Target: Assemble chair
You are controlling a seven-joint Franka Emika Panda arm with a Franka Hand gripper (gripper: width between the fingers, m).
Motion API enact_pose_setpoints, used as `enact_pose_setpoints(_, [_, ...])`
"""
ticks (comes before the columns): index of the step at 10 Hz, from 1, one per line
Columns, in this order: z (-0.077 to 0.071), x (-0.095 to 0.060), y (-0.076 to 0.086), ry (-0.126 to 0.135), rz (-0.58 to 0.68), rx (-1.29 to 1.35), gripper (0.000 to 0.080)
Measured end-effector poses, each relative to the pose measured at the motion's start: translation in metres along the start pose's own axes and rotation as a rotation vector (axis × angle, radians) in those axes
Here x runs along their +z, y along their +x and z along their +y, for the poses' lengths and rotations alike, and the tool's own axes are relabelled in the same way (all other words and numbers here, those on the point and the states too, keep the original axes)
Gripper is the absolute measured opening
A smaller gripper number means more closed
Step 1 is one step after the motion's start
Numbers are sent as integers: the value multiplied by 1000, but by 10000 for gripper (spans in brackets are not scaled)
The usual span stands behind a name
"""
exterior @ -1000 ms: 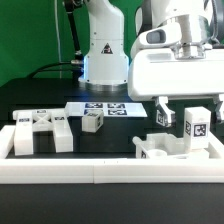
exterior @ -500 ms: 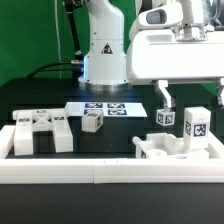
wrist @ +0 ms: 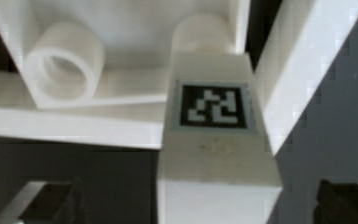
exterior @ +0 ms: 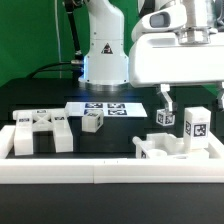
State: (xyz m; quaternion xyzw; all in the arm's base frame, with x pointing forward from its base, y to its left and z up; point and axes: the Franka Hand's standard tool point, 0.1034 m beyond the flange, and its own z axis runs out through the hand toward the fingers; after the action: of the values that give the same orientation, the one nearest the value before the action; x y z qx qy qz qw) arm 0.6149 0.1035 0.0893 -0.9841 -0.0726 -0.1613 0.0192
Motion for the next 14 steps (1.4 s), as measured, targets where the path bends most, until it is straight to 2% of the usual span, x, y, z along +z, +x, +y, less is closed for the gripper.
enact_pose_setpoints(4, [-2, 3, -3, 29, -294, 6, 649])
enact_pose_setpoints(8, [-1, 6, 0, 28, -288, 4, 649])
enact_pose_setpoints(10, [-2, 6, 0, 28, -289, 7, 397])
enact_pose_setpoints(11, [-2, 6, 0, 26, -289, 22, 397])
enact_pose_setpoints(12, [-2, 7, 0, 26, -289, 21, 289])
enact_pose_setpoints(14, [-3, 7, 0, 13, -291, 114, 289])
